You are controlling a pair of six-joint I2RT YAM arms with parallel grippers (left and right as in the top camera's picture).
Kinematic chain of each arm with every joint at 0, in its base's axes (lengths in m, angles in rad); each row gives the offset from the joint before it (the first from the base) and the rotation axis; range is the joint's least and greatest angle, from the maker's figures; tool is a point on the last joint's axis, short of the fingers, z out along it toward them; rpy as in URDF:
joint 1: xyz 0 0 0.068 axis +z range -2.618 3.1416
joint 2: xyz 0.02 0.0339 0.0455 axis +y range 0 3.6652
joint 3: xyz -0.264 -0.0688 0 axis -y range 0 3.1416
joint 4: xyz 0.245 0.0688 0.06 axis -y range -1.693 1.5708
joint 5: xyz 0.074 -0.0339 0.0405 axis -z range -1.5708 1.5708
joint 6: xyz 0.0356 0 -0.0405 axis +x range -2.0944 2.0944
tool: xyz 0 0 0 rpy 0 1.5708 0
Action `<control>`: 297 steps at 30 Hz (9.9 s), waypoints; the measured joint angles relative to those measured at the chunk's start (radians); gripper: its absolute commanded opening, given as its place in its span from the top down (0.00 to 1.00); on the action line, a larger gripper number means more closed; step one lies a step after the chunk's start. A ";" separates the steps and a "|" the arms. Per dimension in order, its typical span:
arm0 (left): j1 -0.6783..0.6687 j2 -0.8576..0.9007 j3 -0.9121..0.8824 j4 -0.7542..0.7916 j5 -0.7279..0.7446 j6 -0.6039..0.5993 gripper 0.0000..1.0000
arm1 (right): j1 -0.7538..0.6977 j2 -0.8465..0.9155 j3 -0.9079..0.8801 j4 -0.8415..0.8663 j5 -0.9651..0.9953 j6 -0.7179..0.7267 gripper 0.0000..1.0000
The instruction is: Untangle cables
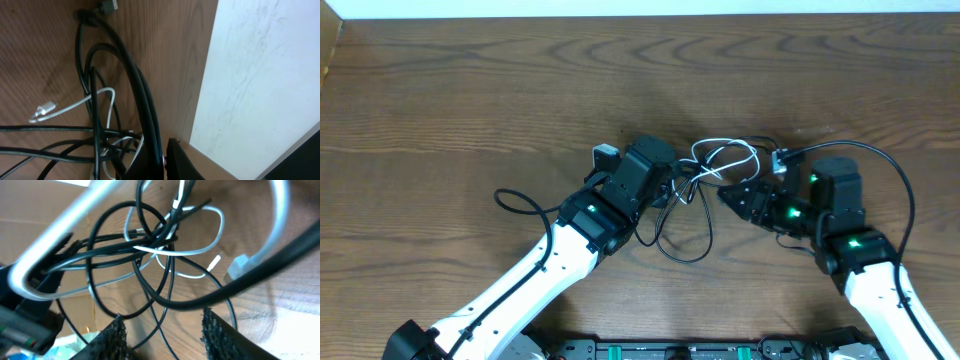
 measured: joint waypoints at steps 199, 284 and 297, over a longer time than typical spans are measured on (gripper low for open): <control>0.056 0.071 0.000 0.019 0.633 1.548 0.92 | -0.249 -0.140 -0.003 0.027 -0.293 -0.219 0.28; 0.056 0.071 0.000 0.018 0.659 1.562 0.92 | -0.017 0.105 -0.004 0.161 0.085 -0.500 0.72; 0.056 0.071 0.000 0.019 0.659 1.563 0.92 | -0.016 0.105 -0.004 0.079 0.335 -0.427 0.76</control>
